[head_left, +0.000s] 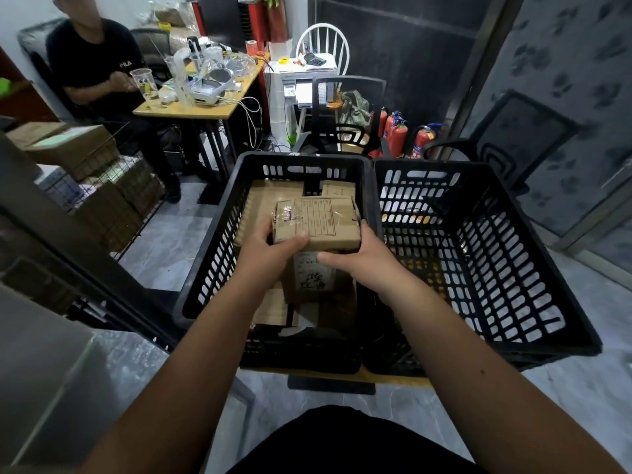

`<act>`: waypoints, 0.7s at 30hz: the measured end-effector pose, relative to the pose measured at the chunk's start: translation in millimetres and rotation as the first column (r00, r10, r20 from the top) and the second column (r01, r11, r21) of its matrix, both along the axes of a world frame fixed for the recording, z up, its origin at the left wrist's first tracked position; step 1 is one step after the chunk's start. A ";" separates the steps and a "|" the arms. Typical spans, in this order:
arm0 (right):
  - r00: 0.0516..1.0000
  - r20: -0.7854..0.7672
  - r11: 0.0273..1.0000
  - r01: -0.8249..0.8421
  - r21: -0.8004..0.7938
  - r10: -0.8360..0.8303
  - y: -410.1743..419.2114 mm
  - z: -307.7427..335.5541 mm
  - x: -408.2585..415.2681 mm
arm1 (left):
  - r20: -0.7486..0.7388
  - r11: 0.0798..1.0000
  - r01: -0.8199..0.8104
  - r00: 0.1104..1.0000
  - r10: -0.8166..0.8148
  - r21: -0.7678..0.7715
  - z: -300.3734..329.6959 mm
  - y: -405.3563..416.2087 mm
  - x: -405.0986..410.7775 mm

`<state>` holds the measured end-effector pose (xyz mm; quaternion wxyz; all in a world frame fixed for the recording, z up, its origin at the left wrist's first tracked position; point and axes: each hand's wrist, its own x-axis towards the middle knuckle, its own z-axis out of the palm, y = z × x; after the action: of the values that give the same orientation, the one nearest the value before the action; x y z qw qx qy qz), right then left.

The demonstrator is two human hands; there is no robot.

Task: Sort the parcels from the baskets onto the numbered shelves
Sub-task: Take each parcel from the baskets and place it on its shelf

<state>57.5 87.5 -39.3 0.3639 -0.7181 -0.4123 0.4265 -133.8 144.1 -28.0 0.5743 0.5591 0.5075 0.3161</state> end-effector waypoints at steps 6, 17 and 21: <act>0.998 -0.022 0.997 0.055 0.052 -0.054 10.6 -12.4 4.1 | -0.106 0.981 0.174 0.977 -0.183 -0.085 -29.7 3.1 -12.3; 0.982 -0.160 0.993 0.108 0.044 -0.100 15.8 -5.5 1.4 | -0.031 0.994 0.069 0.997 -0.071 -0.083 -29.1 14.9 -8.5; 0.975 -0.164 0.980 0.170 0.104 -0.151 21.5 9.9 5.9 | 0.018 0.998 0.008 1.000 -0.007 -0.065 -12.2 23.5 -9.0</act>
<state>63.4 109.0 -29.4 0.4699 -0.6909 -0.3475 0.4254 -142.8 167.5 -40.2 0.5978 0.5393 0.5103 0.3023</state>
